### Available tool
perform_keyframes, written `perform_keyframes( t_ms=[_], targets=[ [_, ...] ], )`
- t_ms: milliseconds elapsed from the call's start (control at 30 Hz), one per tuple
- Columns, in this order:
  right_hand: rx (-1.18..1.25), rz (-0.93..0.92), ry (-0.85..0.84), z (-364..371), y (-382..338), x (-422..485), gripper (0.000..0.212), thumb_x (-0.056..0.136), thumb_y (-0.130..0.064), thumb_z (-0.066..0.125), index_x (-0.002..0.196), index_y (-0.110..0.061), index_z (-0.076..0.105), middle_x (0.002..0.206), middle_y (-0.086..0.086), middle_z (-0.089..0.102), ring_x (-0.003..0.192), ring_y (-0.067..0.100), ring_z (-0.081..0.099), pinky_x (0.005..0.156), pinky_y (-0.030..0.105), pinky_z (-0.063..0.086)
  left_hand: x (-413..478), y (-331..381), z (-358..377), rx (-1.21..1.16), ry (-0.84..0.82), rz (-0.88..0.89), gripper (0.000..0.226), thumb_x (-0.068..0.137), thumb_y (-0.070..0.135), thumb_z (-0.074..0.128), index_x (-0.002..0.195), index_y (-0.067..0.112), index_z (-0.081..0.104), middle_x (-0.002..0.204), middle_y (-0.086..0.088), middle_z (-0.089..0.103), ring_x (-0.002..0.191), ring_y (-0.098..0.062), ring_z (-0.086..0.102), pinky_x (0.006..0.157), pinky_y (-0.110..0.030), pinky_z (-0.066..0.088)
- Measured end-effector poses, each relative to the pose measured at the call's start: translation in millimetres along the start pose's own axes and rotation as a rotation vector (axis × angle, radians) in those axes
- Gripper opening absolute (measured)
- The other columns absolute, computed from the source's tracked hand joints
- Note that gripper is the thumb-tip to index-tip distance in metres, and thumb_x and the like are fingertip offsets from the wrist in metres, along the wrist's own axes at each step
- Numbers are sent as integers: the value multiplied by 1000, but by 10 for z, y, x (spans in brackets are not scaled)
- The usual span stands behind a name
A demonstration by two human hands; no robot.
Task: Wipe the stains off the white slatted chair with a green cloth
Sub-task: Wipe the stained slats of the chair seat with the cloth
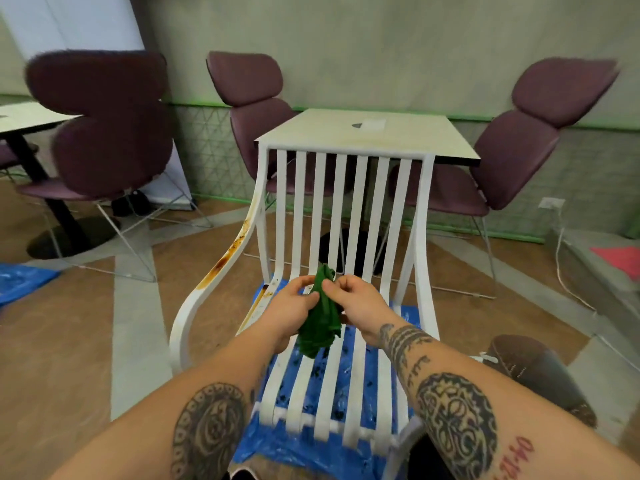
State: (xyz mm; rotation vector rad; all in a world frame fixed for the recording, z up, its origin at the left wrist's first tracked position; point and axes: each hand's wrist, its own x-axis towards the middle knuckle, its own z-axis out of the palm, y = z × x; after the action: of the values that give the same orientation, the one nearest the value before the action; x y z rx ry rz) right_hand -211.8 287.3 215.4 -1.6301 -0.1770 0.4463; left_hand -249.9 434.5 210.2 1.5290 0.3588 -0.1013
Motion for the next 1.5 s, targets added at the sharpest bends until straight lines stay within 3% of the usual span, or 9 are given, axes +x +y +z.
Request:
perform_keyframes(
  t_ms=[167, 367, 533, 667, 800, 900, 1067, 1233, 1500],
  targets=[
    [-4, -85, 137, -49, -289, -89, 30, 96, -32, 67, 80, -13, 49, 84, 16, 58, 81, 29, 62, 78, 49, 57, -148, 227, 20, -137, 76, 81, 58, 88, 7, 75, 136, 22, 48, 118, -8, 70, 100, -26, 72, 81, -42, 62],
    [-73, -176, 192, -64, -563, -99, 2, 100, -25, 61, 101, -27, 62, 108, 8, 70, 97, 26, 71, 87, 49, 60, -351, 491, 14, -109, 81, 170, 25, 92, 14, 73, 116, 12, 66, 98, -2, 76, 73, -5, 74, 52, -15, 54],
    [-104, -161, 180, -53, -711, -27, 19, 103, -26, 56, 113, -15, 67, 109, 5, 71, 101, 24, 69, 92, 47, 59, -370, 649, -60, -237, 59, 150, 29, 95, 22, 70, 122, 15, 65, 108, -5, 77, 100, -23, 74, 76, -36, 59],
    [-59, -105, 168, -6, -692, 29, 21, 104, -30, 53, 103, -14, 67, 105, 11, 71, 96, 29, 70, 88, 51, 59, -311, 640, -62, -336, 87, 127, 29, 93, 16, 72, 119, 8, 63, 105, -12, 77, 96, -30, 75, 83, -49, 62],
    [109, -41, 32, 38, -488, 40, 33, 100, -46, 57, 115, -19, 64, 110, 5, 75, 98, 23, 74, 87, 46, 61, -234, 536, -72, -346, 61, 110, 27, 94, 15, 70, 119, 10, 64, 107, -12, 77, 99, -28, 74, 81, -46, 62],
    [168, 3, -63, 61, -253, 96, 32, 101, -41, 55, 121, -19, 66, 113, 5, 76, 102, 24, 74, 92, 47, 59, -193, 410, -69, -372, 35, 78, 26, 95, 17, 69, 120, 12, 66, 109, -10, 76, 102, -26, 74, 82, -47, 61],
    [230, 43, 85, 98, 86, 282, 30, 102, -36, 57, 124, -17, 64, 112, 8, 75, 100, 29, 73, 90, 52, 59, -35, 70, -93, -367, 92, -79, 24, 100, 32, 61, 119, 17, 64, 112, -8, 75, 102, -27, 73, 86, -47, 61],
    [357, 235, 49, 130, 423, 435, 33, 101, -43, 54, 121, -19, 65, 109, 12, 76, 98, 36, 74, 88, 58, 58, 222, -327, 10, -291, 207, -151, 12, 101, 26, 60, 106, 16, 64, 108, -8, 74, 92, -24, 73, 55, -27, 56],
    [307, 309, 49, 167, 858, 836, 23, 99, -32, 61, 118, -19, 64, 106, 15, 76, 95, 37, 74, 82, 55, 60, 725, -716, -101, -66, 277, -170, 9, 92, 22, 71, 99, 16, 72, 93, -2, 73, 78, -13, 67, 63, -24, 53]
  ],
)
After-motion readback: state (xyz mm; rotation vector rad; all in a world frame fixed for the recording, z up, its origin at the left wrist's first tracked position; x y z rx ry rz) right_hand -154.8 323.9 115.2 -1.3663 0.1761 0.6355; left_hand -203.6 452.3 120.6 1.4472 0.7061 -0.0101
